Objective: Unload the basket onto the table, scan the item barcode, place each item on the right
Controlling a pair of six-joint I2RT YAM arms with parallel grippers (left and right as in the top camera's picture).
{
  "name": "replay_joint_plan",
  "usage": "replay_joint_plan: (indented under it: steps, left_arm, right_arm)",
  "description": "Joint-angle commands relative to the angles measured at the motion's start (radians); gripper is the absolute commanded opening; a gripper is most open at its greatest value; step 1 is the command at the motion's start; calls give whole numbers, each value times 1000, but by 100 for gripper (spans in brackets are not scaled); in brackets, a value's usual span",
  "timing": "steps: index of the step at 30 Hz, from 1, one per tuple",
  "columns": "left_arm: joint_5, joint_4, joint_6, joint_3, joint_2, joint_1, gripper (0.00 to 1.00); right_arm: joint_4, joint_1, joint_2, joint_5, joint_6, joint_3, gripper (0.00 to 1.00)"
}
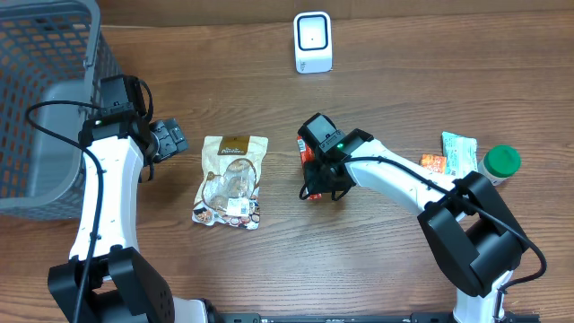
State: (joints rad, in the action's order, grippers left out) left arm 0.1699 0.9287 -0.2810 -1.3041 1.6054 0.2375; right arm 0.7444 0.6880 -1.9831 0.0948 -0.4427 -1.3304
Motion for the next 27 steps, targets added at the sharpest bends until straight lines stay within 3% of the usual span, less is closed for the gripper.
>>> replay_joint_plan:
  steps: [1,13,27]
  left_arm:
    - [13,2,11,-6,-8,-2,100]
    - [13,2,11,-6,-8,-2,100]
    - [13,2,11,-6,-8,-2,100]
  right_arm:
    - [-10,3,15,-42,6,-4,38]
    - [3,5,-16,-115,2,-4,37]
    - [-40,16,-16,-9,-2,-4,36]
